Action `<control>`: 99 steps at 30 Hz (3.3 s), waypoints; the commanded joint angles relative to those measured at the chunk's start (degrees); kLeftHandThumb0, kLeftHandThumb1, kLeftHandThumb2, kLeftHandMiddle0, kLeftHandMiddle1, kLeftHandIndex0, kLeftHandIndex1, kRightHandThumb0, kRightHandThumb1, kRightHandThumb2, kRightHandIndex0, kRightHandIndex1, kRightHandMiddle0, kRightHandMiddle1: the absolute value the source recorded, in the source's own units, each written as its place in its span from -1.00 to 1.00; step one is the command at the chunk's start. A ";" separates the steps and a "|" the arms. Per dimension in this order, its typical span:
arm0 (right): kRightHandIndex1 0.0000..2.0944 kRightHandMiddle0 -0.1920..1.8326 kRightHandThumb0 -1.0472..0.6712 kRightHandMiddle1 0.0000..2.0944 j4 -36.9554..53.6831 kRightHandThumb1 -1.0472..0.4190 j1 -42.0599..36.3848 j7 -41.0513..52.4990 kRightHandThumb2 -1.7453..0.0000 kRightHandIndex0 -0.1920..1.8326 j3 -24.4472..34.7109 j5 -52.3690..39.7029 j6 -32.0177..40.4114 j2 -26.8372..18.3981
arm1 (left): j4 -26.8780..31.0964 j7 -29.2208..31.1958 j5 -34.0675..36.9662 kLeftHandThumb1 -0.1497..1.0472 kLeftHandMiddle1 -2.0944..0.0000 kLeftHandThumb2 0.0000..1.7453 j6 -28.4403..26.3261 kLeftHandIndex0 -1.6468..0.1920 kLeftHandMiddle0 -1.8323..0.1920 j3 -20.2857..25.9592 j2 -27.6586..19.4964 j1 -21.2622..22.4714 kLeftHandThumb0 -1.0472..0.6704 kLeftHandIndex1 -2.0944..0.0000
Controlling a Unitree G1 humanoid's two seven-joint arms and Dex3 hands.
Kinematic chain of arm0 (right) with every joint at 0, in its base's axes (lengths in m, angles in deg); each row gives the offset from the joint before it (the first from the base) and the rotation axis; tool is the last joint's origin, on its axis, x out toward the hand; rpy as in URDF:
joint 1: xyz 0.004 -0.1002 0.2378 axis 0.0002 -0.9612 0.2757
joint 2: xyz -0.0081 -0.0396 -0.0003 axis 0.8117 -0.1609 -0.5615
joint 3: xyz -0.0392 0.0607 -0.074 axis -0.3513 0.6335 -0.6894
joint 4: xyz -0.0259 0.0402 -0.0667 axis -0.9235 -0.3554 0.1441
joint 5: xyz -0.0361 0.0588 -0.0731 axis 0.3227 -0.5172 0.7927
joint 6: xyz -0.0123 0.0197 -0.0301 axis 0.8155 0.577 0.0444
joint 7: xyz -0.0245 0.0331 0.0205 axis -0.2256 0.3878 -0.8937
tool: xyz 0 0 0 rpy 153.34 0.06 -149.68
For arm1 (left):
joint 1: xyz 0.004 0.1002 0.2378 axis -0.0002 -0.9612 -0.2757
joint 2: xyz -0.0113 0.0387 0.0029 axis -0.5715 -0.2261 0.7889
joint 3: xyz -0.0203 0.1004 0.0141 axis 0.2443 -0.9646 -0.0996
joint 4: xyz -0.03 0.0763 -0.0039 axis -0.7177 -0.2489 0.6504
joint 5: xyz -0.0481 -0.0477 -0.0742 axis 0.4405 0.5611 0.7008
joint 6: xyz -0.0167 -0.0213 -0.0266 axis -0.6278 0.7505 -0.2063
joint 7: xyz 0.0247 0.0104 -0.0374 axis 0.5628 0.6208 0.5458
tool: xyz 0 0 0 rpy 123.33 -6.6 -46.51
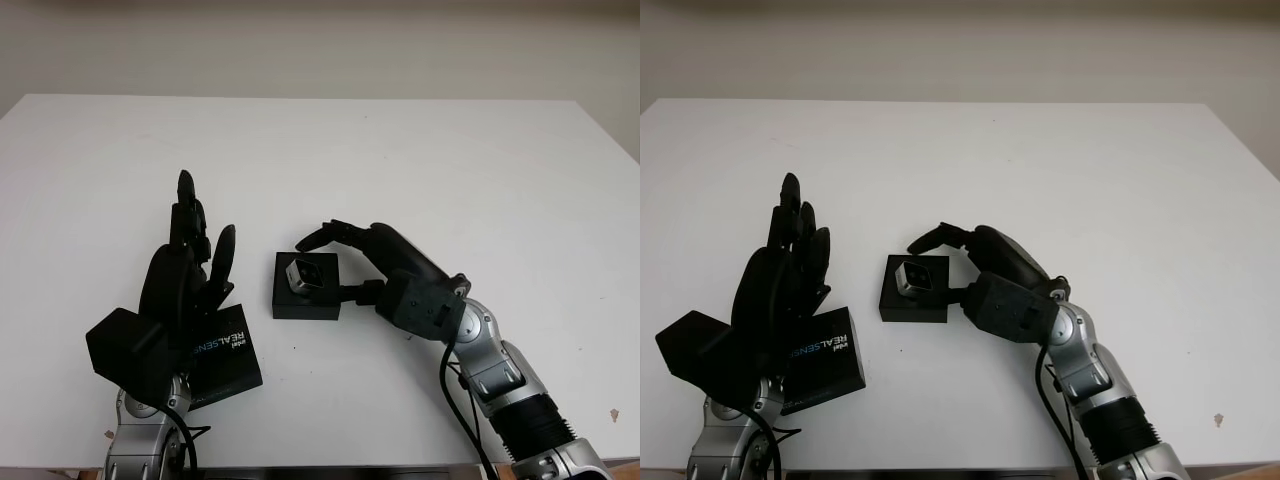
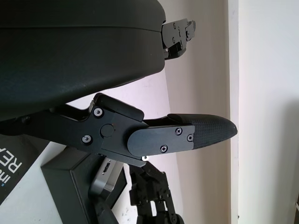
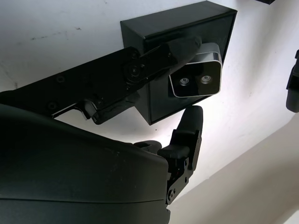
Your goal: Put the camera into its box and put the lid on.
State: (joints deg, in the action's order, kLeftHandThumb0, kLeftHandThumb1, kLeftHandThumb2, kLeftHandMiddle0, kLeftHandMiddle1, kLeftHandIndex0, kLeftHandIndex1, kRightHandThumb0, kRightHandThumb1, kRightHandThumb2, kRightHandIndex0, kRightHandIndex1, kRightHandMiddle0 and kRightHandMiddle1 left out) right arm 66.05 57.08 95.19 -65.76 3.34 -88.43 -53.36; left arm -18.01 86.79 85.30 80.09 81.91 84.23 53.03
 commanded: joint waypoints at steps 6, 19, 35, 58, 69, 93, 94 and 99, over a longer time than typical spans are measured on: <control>-0.89 -0.46 -0.35 0.05 -1.51 -0.80 1.27 -1.33 0.93 -0.45 -0.43 1.10 -2.67 0.26 | 0.52 0.08 0.00 1.00 1.00 -0.44 0.26 1.00 1.00 0.10 -0.11 0.12 -0.65 1.00; -0.88 -0.46 -0.34 0.05 -1.98 -0.78 0.80 -1.27 0.94 -0.44 -0.69 1.08 -4.82 0.33 | 0.94 -0.24 0.21 1.00 1.00 -0.44 -0.05 1.00 1.00 -0.05 0.25 0.01 -0.65 1.00; -0.85 -0.39 -0.30 0.06 -4.20 -0.78 -0.89 -4.82 0.94 -0.40 -1.67 2.17 -10.67 0.79 | 0.69 -0.32 -0.47 1.00 1.00 -0.43 0.52 1.00 1.00 -0.03 0.06 -0.52 -0.66 1.00; -0.32 -0.41 -0.23 0.41 -8.59 -0.85 -1.30 -15.28 0.94 -0.50 -1.40 5.91 -14.48 3.14 | 0.87 -0.25 -0.16 1.00 1.00 -0.44 0.47 1.00 1.00 -0.29 0.35 -0.65 -0.65 1.00; -0.02 -0.43 -0.20 0.48 -9.77 -0.84 0.66 -14.66 0.93 -0.64 -0.05 2.07 -15.73 4.94 | 0.59 -0.42 -0.56 1.00 1.00 -0.44 0.76 1.00 1.00 -0.66 0.47 -0.53 -0.66 1.00; -0.10 -0.46 -0.20 0.49 -4.03 -0.83 3.01 -5.27 0.94 -0.62 5.01 -9.47 -6.80 7.97 | -0.03 0.18 -0.28 1.00 1.00 -0.42 0.93 1.00 1.00 -0.81 0.37 0.03 -0.62 1.00; -0.11 -0.46 -0.20 0.50 -4.07 -0.83 3.21 -4.72 0.94 -0.62 5.24 -9.87 -6.76 7.87 | 0.05 0.18 -0.40 1.00 1.00 -0.42 0.85 1.00 1.00 -0.84 0.30 0.03 -0.62 1.00; -0.12 -0.46 -0.22 0.51 -3.18 -0.84 4.66 0.26 0.94 -0.65 5.86 -11.42 -3.67 5.85 | 0.56 -0.07 -0.44 1.00 1.00 -0.42 0.06 1.00 1.00 -0.90 0.44 0.02 -0.63 1.00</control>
State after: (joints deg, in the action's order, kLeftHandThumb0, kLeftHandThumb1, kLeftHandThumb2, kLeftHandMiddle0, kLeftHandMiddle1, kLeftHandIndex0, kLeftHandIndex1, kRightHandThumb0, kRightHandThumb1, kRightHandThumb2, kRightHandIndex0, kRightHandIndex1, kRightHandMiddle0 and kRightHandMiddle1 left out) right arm 61.38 60.23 94.61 -60.67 -7.49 -92.72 -46.59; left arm -18.01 86.69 85.03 80.31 81.18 84.71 52.74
